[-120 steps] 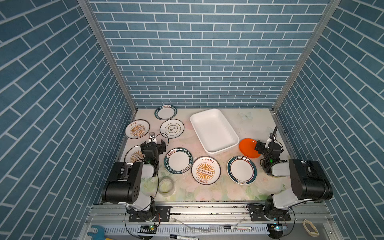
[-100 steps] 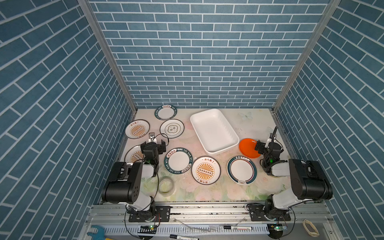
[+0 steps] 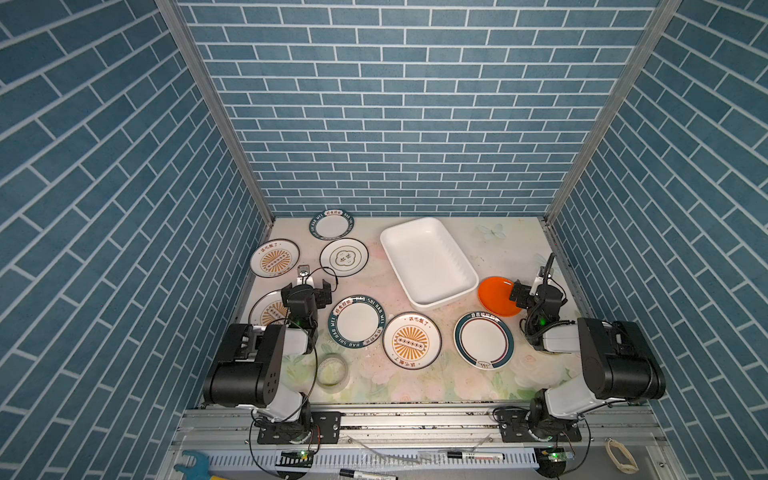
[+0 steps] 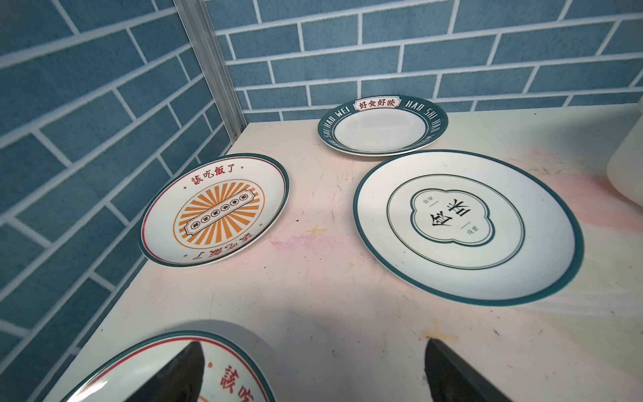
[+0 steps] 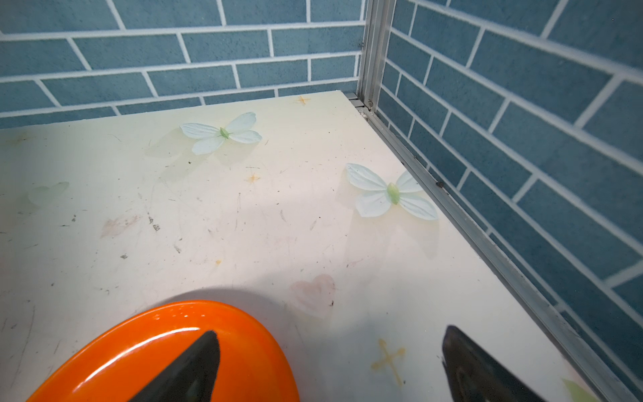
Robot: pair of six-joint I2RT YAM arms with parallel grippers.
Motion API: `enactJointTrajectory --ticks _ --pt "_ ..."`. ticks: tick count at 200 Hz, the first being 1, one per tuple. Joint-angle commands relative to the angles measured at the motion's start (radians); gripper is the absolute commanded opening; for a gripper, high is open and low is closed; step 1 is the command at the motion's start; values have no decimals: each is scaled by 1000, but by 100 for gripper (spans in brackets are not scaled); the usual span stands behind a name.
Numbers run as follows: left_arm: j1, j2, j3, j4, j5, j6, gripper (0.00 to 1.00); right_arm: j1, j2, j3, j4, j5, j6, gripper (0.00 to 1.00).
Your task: Place the plates into the plastic bin on the countertop
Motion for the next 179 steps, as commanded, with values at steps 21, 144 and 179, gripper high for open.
enactJointTrajectory --ticks 21,144,179 --pt "-5 6 16 -2 4 8 100 0 2 7 11 -9 -12 99" --pt "-5 6 16 -1 5 8 100 -1 -147 155 -370 -113 -46 99" --pt "-5 6 17 -1 4 10 100 0 -338 307 -709 -213 119 99"
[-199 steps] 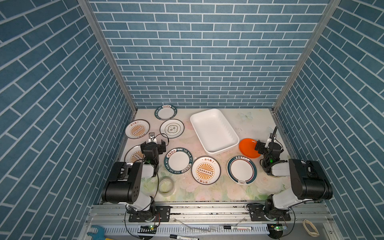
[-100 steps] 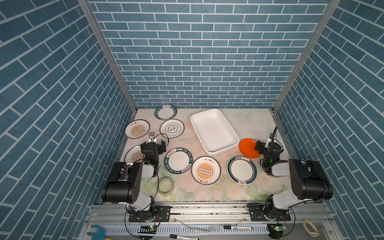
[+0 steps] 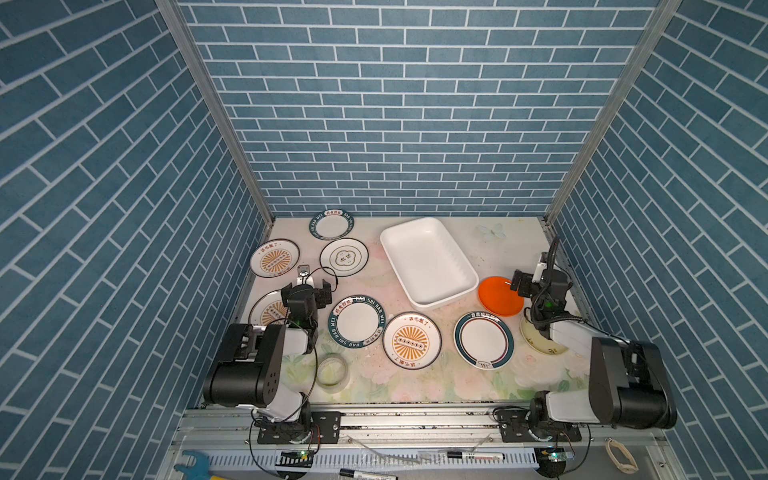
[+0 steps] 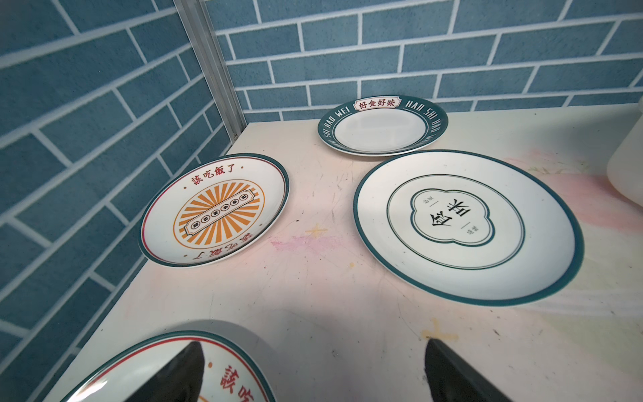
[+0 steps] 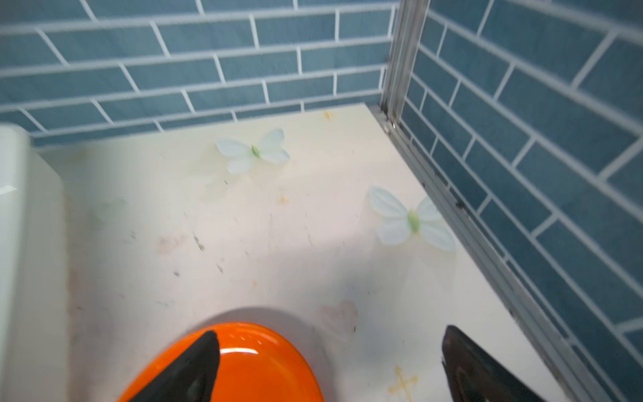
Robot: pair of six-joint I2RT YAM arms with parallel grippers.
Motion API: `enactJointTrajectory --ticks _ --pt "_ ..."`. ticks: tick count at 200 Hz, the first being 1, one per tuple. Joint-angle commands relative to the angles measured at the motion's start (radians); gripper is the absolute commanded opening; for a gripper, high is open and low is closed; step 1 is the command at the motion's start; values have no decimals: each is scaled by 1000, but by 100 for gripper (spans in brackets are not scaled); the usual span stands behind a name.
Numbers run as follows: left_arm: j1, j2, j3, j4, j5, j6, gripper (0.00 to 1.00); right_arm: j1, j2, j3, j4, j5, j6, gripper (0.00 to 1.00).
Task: Place the plates into the plastic bin on the countertop
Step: 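Grasp the sunburst plate edge with the left gripper while the right arm reaches forward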
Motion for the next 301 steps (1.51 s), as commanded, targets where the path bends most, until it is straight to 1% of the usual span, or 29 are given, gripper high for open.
enactJointTrajectory --ticks 1,20,26,29,36,40,55,65,81,103,118,126,136,144,154,168,177,185,196,207,214,226,232,239,245,259,275,292,301 --pt "-5 6 17 -1 3 10 100 0 -124 107 -290 -110 108 99" --pt "-6 4 17 -5 2 10 100 3 -165 217 -476 -181 268 99" --pt "-7 2 14 4 -1 12 100 8 -169 251 -522 -184 311 99" --pt "-7 -5 14 1 -5 11 100 11 -169 267 -544 -214 334 99" --pt "-9 -34 25 -34 -12 10 100 18 -169 299 -582 -230 384 99" --pt "-10 -60 39 -76 -18 8 100 24 -166 322 -606 -241 428 99" --pt "-11 -167 140 -339 -20 7 100 50 -151 374 -632 -294 549 99" --pt "-11 -233 224 -498 -21 -31 100 78 -138 399 -634 -316 620 99" --pt "-15 -305 370 -733 75 -108 100 135 -103 430 -611 -331 733 99" --pt "-71 -353 574 -1007 161 -268 100 249 -62 463 -530 -326 851 99" --pt "-135 -367 686 -1130 208 -410 100 324 -40 498 -491 -299 890 99" --pt "-172 -370 723 -1158 230 -497 100 362 -25 530 -489 -289 887 99" --pt "-221 -372 748 -1165 254 -598 100 402 1 601 -534 -288 838 99" --pt "-256 -370 762 -1168 279 -654 100 433 26 663 -580 -283 790 99" --pt "-301 -367 779 -1182 281 -718 100 473 50 726 -616 -262 741 99" --pt "-358 -363 793 -1189 278 -791 100 509 62 742 -564 -259 709 99" --pt "-387 -363 792 -1172 276 -820 100 515 64 694 -430 -291 744 99" --pt "-406 -366 790 -1145 277 -806 100 506 72 661 -335 -336 784 99" --pt "-413 -375 775 -1076 304 -770 100 488 86 635 -270 -368 834 99" --pt "-413 -382 731 -965 339 -782 100 485 97 623 -216 -397 849 99" --pt "-403 -385 718 -949 352 -795 100 484 105 624 -164 -430 838 99" --pt "-377 -385 728 -1009 361 -815 100 484 128 634 -79 -483 827 99" --pt "-358 -380 732 -1019 395 -820 100 484 141 648 -75 -499 821 99" --pt "-335 -370 736 -1027 434 -830 100 484 152 676 -121 -499 809 99" --pt "-317 -360 743 -1061 442 -847 100 484 158 701 -174 -483 794 99" --pt "-275 -344 746 -1169 420 -884 100 486 180 763 -314 -437 764 99" --pt "-224 -354 729 -1294 365 -880 100 484 204 791 -367 -424 741 99" --pt "-125 -396 693 -1409 329 -864 99 487 232 835 -422 -425 707 99" --pt "-46 -426 657 -1450 352 -863 100 490 246 861 -461 -419 679 99"
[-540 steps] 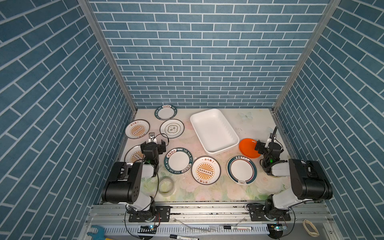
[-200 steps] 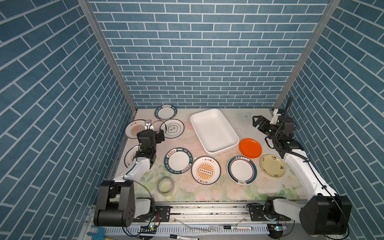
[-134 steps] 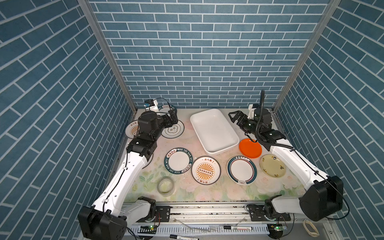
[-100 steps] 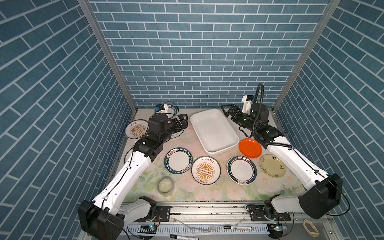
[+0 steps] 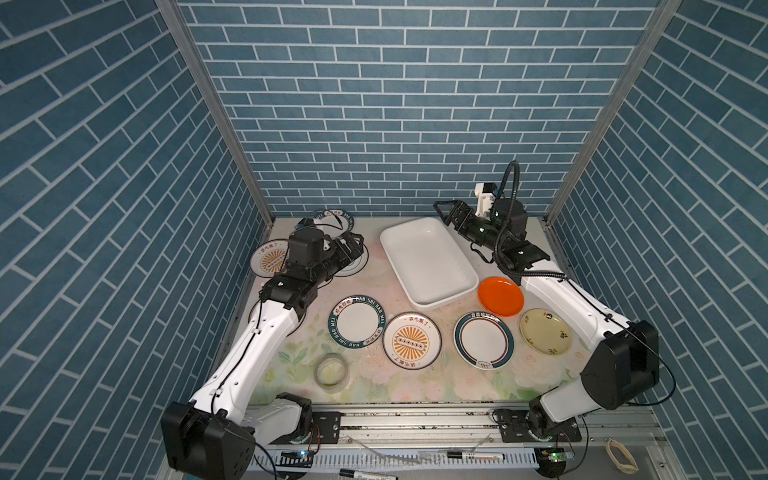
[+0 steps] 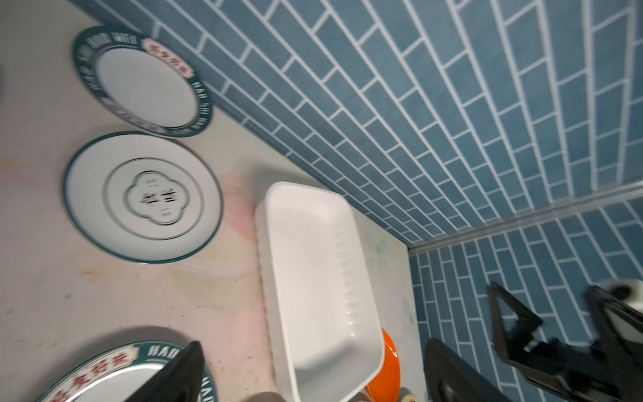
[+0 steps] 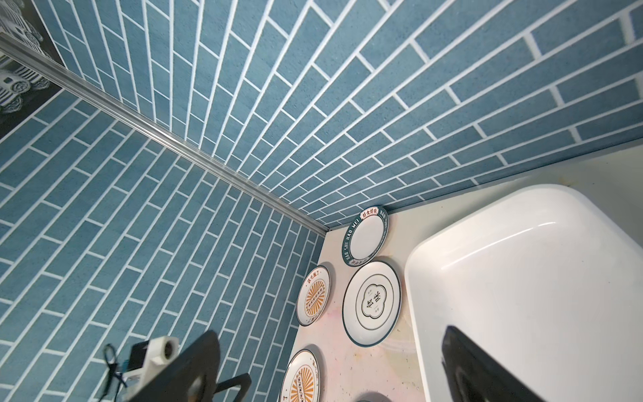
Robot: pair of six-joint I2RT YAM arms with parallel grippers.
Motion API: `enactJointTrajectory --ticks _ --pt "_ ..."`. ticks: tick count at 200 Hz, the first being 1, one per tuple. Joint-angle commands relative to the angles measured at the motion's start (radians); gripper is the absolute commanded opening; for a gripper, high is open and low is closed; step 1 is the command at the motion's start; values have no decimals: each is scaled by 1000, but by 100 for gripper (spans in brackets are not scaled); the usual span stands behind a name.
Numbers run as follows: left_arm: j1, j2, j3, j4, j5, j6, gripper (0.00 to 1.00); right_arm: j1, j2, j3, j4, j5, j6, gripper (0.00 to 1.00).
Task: Place the plates into the plastic bin on the countertop
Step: 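Grasp the sunburst plate edge with the left gripper while the right arm reaches forward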
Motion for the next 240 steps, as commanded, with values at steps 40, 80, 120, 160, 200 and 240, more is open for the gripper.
enactJointTrajectory --ticks 40,80,120,160,200,240 --pt "511 -175 -207 -354 121 71 99 16 81 137 -165 73 -150 99" --pt "866 -219 -360 -331 362 87 100 16 146 190 -139 6 -137 99" --pt "1149 -186 -476 -270 539 98 99 16 167 198 -124 -35 -112 99" --pt "1271 -54 -496 -221 636 149 95 16 145 180 -144 -23 -119 99" --pt "1288 88 -534 -85 690 171 94 16 125 151 -142 13 -116 99" --pt "1289 211 -531 -24 706 180 92 17 109 130 -157 90 -107 99"
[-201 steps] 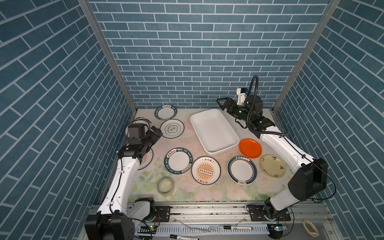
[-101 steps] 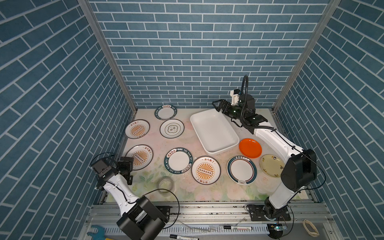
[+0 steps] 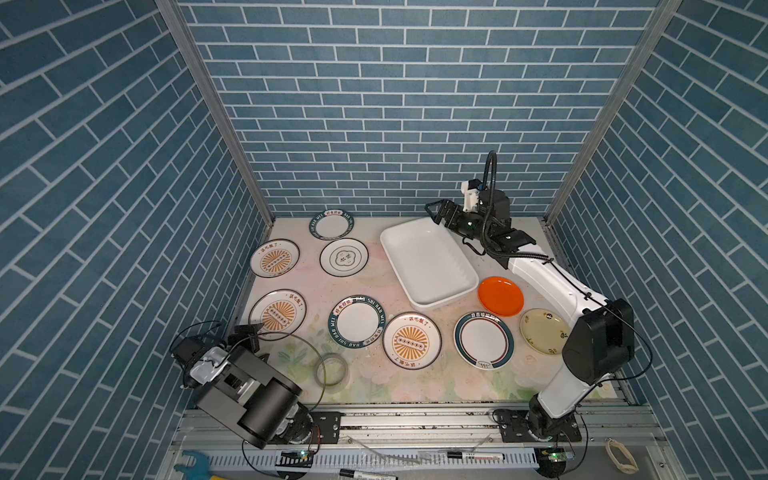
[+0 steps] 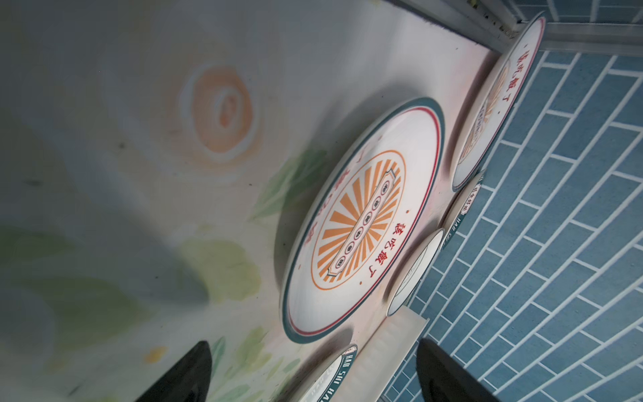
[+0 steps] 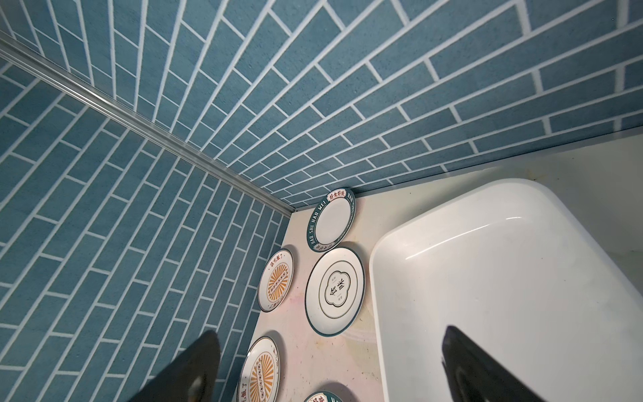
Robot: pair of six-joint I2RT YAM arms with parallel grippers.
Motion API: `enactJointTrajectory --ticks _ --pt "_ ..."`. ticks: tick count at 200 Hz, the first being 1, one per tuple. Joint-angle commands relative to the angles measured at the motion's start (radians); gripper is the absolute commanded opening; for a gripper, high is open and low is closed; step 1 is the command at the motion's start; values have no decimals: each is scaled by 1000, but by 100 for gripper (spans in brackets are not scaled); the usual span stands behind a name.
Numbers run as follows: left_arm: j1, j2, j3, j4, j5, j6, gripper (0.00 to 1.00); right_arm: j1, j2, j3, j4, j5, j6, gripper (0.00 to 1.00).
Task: Place the plates into the plastic bin on the countertop
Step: 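Grasp the sunburst plate edge with the left gripper while the right arm reaches forward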
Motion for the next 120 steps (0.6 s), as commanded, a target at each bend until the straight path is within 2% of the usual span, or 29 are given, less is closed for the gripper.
enactJointTrajectory --ticks 1,20,92,120 --pt "7 44 -2 60 30 26 92 5 -46 -20 -7 70 8 99" --pt "7 69 -8 65 -4 22 92 4 -60 -47 5 107 10 99" --pt "-12 119 -100 340 -36 -94 88 3 -63 -92 62 177 38 99" --pt "-50 125 -118 399 -69 -105 87 4 -72 -110 68 204 38 99"
